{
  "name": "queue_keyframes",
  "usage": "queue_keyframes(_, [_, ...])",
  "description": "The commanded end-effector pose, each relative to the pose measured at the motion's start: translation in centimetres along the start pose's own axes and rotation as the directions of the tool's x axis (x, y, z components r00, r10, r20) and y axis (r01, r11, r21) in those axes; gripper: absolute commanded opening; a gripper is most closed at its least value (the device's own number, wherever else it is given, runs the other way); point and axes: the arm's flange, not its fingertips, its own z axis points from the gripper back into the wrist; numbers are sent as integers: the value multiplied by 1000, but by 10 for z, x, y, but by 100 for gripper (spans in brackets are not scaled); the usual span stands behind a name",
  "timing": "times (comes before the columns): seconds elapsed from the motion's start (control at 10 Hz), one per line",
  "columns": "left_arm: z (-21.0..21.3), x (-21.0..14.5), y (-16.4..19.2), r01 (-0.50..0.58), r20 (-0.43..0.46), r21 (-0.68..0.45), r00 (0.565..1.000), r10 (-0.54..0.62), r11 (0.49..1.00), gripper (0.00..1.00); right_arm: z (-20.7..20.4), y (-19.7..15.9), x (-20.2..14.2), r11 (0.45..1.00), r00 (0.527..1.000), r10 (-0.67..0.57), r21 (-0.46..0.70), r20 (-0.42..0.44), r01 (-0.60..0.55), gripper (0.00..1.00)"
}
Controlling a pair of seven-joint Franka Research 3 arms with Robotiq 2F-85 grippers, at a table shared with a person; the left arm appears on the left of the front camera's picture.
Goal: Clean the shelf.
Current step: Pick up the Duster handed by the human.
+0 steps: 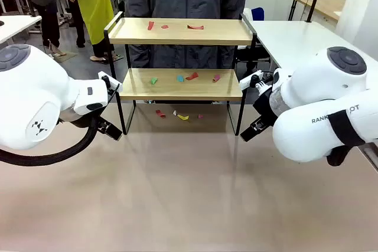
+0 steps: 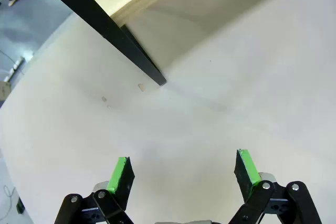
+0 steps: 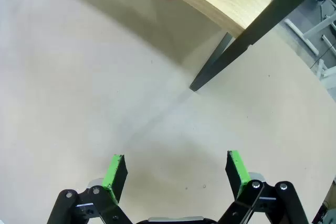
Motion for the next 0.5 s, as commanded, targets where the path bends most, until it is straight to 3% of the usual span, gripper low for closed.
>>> queue_keyframes(0.0, [0,0,0,0,0,0,1000,0,1000,100,0,0,0,1000,1000,0,0,0,0,100])
queue_keyframes(0.4, [0,0,0,0,0,0,1000,0,1000,100,0,0,0,1000,1000,0,0,0,0,100])
